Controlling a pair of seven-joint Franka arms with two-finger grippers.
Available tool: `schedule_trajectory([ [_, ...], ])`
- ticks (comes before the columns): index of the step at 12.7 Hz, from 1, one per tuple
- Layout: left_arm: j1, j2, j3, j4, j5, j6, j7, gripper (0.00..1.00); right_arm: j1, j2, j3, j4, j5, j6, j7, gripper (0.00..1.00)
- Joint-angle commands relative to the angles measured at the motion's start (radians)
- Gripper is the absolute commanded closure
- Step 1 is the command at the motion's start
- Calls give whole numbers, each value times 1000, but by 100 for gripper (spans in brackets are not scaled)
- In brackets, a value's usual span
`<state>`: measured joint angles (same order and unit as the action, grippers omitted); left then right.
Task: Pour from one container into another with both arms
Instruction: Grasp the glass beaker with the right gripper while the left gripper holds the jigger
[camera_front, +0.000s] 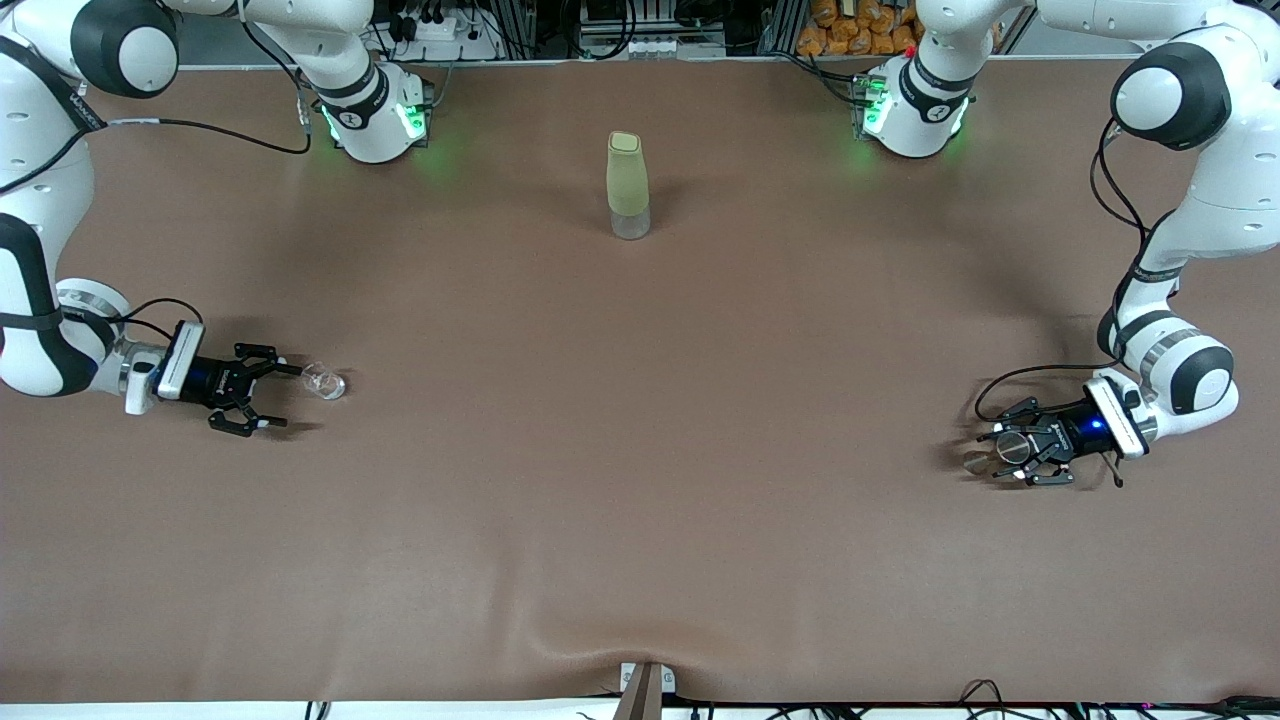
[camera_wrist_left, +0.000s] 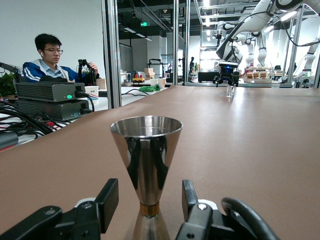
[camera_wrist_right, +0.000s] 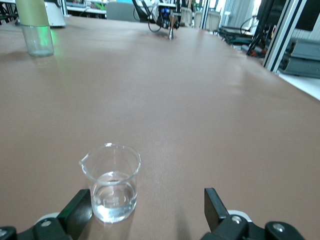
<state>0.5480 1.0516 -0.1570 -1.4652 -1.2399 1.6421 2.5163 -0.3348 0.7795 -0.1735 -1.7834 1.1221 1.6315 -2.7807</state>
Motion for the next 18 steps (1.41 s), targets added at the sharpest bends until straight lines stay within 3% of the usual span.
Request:
schedule_trajectory([
  [1,1,22,-1,17,-21,-11,15,41,-29,64,6,15,54,-68,-224,0],
  [7,1,27,-1,17,-21,-8,6,45,-29,142,8,19,87,-71,-287,0],
  [16,1,27,-1,19,-23,-7,4,54,39,175,34,12,134,-78,-321,0],
  [18,1,27,0,19,-21,-7,3,55,39,176,34,10,142,-76,-324,50],
])
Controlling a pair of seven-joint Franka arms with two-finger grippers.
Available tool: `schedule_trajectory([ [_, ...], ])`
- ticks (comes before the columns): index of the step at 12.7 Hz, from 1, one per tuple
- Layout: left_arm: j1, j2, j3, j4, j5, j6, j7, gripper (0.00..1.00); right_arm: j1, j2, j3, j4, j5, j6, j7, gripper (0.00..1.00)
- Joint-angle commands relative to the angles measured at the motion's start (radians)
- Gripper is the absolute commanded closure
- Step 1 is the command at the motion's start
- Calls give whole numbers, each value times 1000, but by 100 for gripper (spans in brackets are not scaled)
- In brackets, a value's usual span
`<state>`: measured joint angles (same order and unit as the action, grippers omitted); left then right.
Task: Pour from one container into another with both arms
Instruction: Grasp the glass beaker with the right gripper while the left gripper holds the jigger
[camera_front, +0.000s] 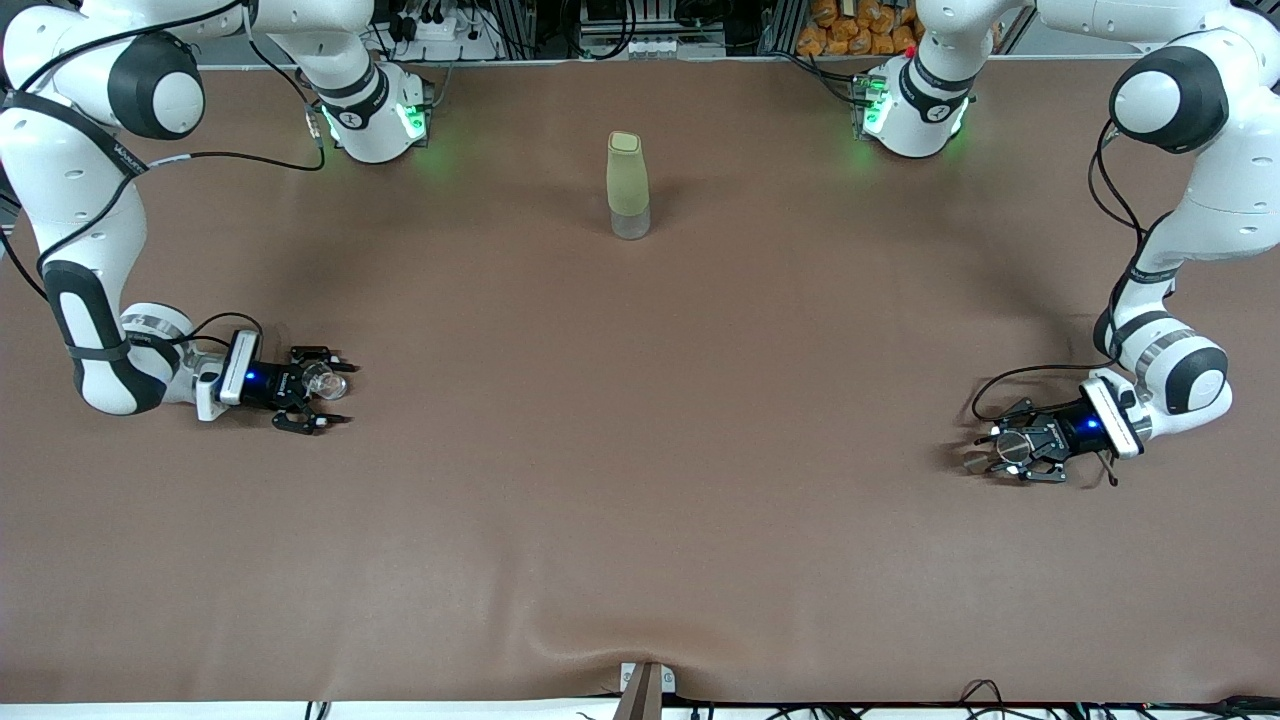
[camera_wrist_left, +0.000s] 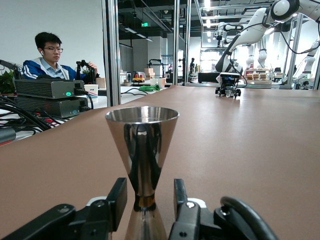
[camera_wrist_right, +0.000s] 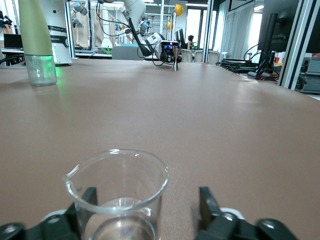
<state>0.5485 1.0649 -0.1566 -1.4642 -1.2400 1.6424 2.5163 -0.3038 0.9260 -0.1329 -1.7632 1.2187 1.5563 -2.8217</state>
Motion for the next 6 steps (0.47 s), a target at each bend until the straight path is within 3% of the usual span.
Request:
schedule_trajectory([
  [1,1,13,-1,16,-21,-7,2,58,8,34,-7,-10,45,-1,-283,78],
  [3,1,13,-1,18,-21,-7,4,65,9,34,-7,-9,45,-1,-288,100],
  [6,1,13,0,16,-21,-7,3,73,18,33,7,-9,45,-21,-294,100],
])
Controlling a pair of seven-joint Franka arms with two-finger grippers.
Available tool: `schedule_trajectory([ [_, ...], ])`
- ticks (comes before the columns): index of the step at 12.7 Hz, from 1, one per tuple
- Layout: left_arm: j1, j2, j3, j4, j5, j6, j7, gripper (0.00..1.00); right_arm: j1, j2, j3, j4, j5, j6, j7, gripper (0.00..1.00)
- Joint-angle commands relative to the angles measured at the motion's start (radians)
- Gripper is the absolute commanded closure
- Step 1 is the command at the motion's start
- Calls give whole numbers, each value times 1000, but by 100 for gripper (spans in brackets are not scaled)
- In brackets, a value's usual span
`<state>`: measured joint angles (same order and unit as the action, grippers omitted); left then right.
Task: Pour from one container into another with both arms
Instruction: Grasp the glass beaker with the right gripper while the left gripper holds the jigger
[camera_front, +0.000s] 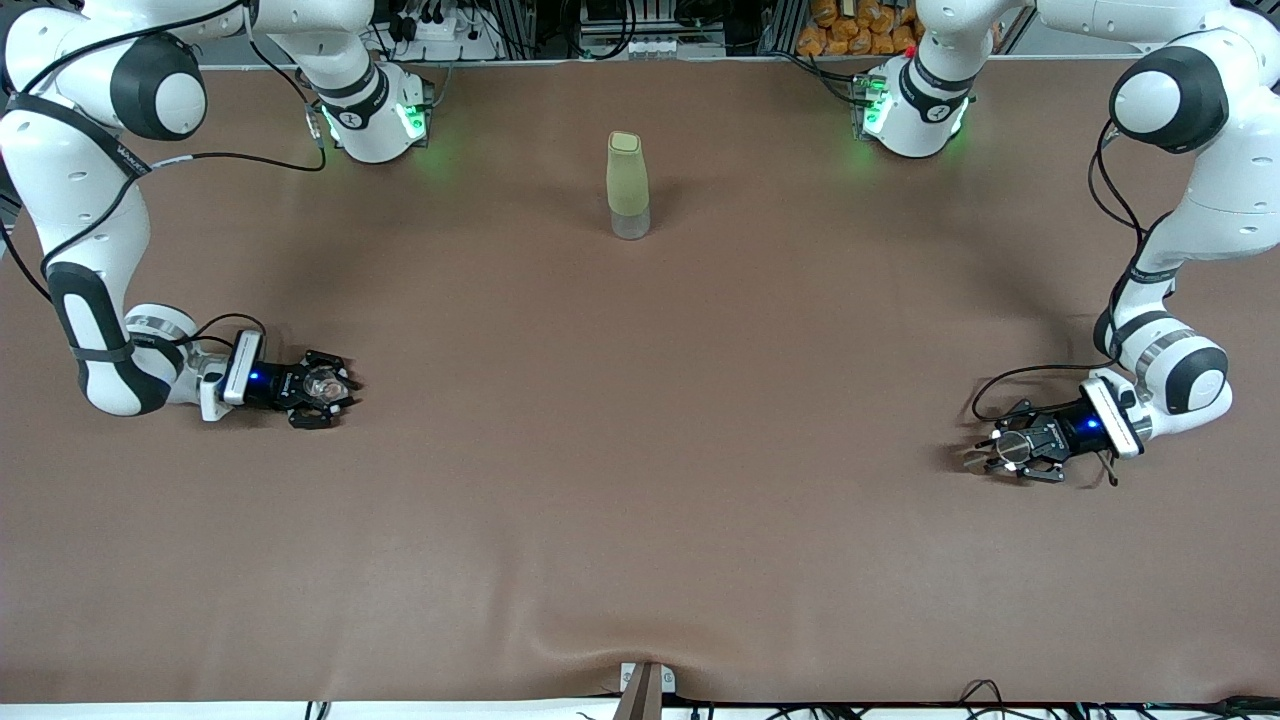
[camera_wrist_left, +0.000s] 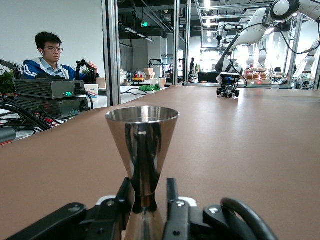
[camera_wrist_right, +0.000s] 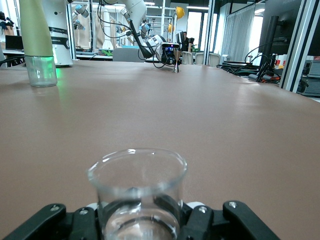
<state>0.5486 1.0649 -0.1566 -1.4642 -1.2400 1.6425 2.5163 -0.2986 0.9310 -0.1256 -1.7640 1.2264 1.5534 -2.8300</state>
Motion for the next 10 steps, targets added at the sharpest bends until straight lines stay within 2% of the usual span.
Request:
schedule_trajectory([
  [1,1,13,0,16,-21,-7,2,74,24,25,1,-8,38,-45,-260,100],
  [3,1,13,0,16,-21,-7,2,80,58,14,3,-8,38,-105,-160,100],
  [4,1,17,0,16,-21,-7,2,85,78,-1,4,-8,39,-119,-125,100],
  [5,1,17,0,16,-21,-7,2,95,91,-17,6,-8,39,-134,-74,100],
  [6,1,17,0,16,-21,-7,-5,100,104,-29,7,-8,51,-163,-31,100],
  [10,1,1,-1,16,-12,-9,-45,100,174,-125,7,-12,108,-213,91,100],
])
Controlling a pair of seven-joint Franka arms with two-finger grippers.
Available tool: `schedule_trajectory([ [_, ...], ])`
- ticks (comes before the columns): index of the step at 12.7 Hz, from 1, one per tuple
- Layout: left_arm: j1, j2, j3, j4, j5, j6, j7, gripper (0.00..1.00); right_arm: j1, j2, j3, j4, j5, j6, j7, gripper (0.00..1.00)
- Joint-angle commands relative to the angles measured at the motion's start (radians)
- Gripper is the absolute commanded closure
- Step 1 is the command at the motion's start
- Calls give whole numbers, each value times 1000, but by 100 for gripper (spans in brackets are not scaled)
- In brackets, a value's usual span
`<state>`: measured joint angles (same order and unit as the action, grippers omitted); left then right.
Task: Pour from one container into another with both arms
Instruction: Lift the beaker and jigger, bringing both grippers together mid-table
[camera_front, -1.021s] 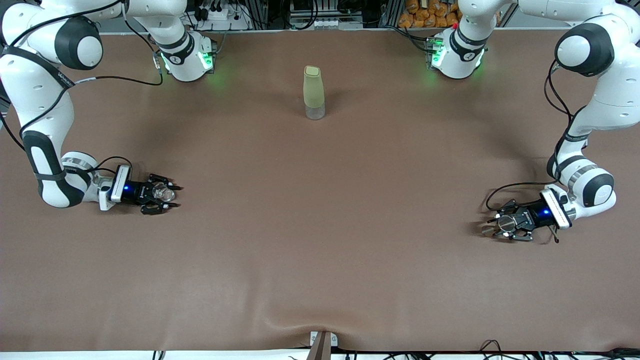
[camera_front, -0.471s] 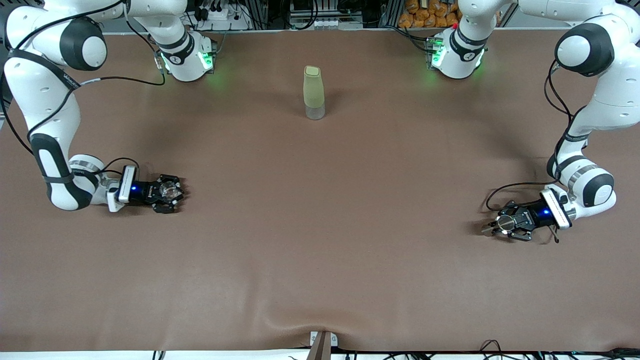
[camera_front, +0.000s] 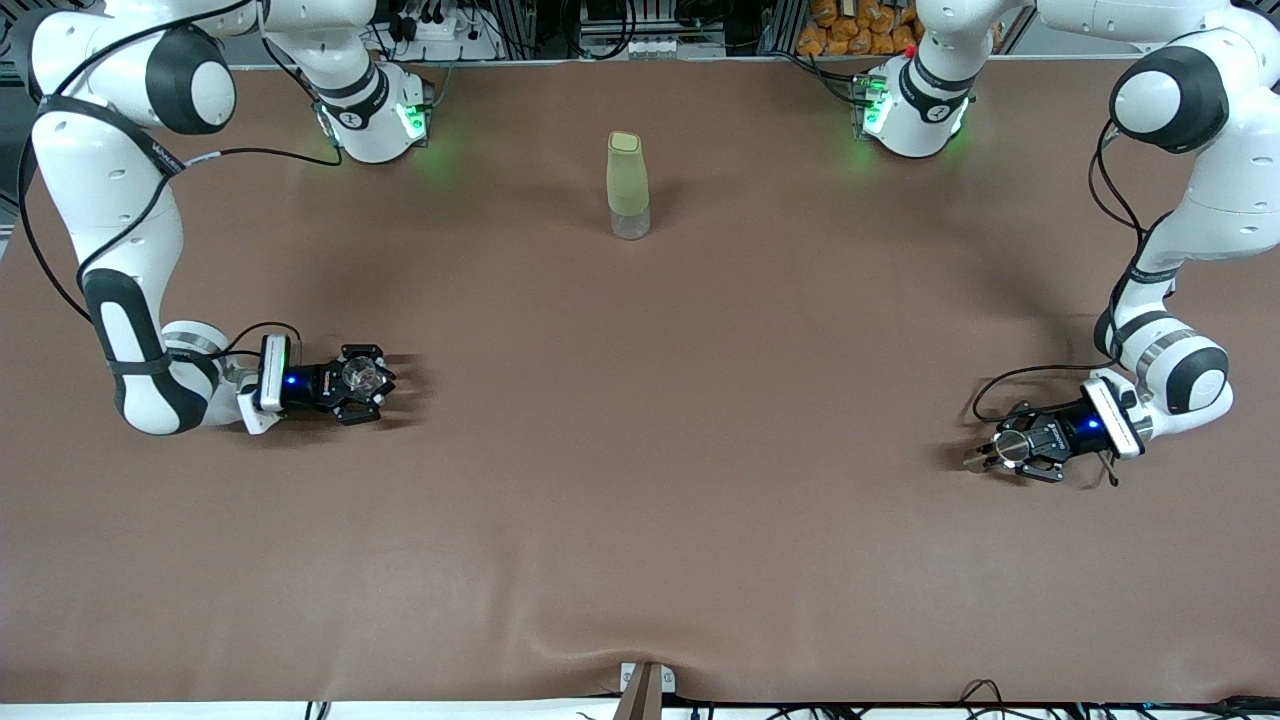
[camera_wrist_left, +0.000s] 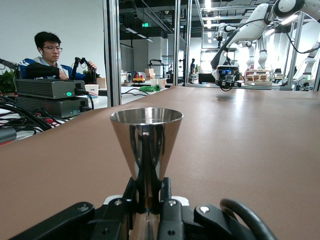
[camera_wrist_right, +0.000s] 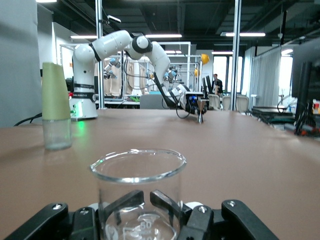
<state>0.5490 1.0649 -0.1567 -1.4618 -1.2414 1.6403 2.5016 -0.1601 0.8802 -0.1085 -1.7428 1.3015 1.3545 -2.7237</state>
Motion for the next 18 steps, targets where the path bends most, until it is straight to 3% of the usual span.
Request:
schedule_trajectory([
  [1,-3,-8,-4,14,-7,-10,-44,100,54,-110,-10,-47,53,-20,27,100],
  [4,-34,-43,-15,15,11,-14,-102,100,99,-286,-11,-159,127,-18,161,100],
  [10,-125,-137,-60,15,63,-8,-270,100,116,-568,-16,-303,133,-6,395,100],
  [14,-225,-197,-57,11,71,0,-309,100,197,-658,-19,-434,225,55,415,100],
  [18,-313,-255,-56,1,83,61,-332,100,309,-675,-26,-471,307,130,414,100],
])
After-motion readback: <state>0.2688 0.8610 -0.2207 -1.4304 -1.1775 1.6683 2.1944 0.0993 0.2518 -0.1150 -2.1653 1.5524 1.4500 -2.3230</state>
